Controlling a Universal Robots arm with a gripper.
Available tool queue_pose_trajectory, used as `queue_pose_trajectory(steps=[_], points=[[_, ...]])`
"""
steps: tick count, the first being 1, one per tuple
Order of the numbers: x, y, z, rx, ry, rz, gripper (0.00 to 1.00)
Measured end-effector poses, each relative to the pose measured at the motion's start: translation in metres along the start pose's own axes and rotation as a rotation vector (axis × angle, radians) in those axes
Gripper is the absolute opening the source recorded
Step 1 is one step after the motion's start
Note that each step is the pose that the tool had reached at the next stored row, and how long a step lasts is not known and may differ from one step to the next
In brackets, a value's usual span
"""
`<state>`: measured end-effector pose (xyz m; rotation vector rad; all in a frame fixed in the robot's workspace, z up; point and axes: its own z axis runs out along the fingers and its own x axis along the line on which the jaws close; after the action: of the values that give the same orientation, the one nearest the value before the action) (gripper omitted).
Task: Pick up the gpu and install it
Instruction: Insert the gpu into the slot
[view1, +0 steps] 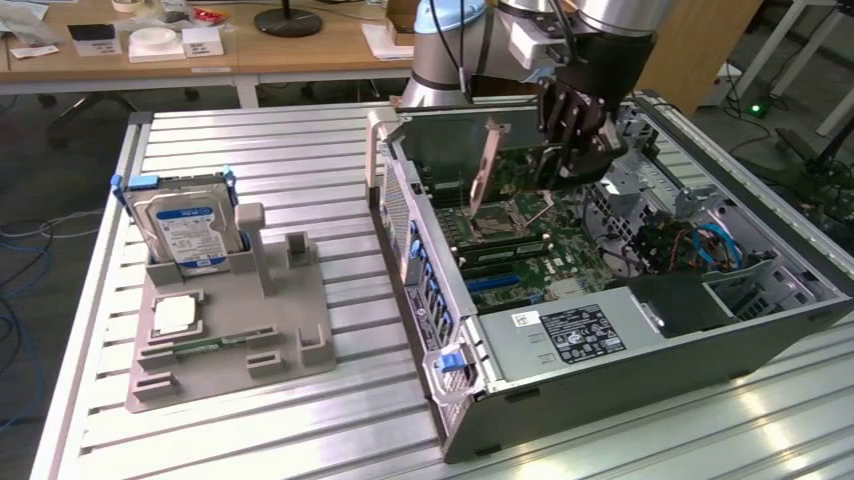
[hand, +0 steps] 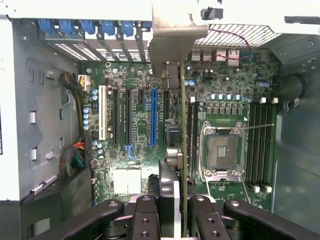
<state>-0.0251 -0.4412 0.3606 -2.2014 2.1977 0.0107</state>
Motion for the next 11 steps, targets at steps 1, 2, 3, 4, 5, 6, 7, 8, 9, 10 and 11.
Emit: queue_pose_trajectory(steps=[1,2,3,4,5,6,7,8,9,10,11], points=[[0.000,0.0000,0.0010,0.0000,0.0000,0.000,0.28],[0.000,0.0000,0.0020,0.0001,0.0000,0.000,0.28],[0.000,0.0001,0.0028,0.0000,0.0000,0.000,0.28],[0.000,0.0001,0.0038,0.0000,0.0000,0.000,0.28],[0.000,0.0001,0.0051,0.0000,0.0004,0.000,0.28],[0.000,0.0002,0.0067,0.0000,0.0011,0.000,0.28],[0.000,0.0002,0.0086,-0.0001,0.0014,0.000,0.28],[0.000,0.0002,0.0105,-0.0002,0.0013,0.000,0.28],[0.000,0.0003,0.0123,-0.0002,0.0012,0.000,0.28],[0.000,0.0004,0.0141,-0.0002,0.0012,0.000,0.28],[0.000,0.0005,0.0159,-0.0003,0.0012,0.000,0.28]])
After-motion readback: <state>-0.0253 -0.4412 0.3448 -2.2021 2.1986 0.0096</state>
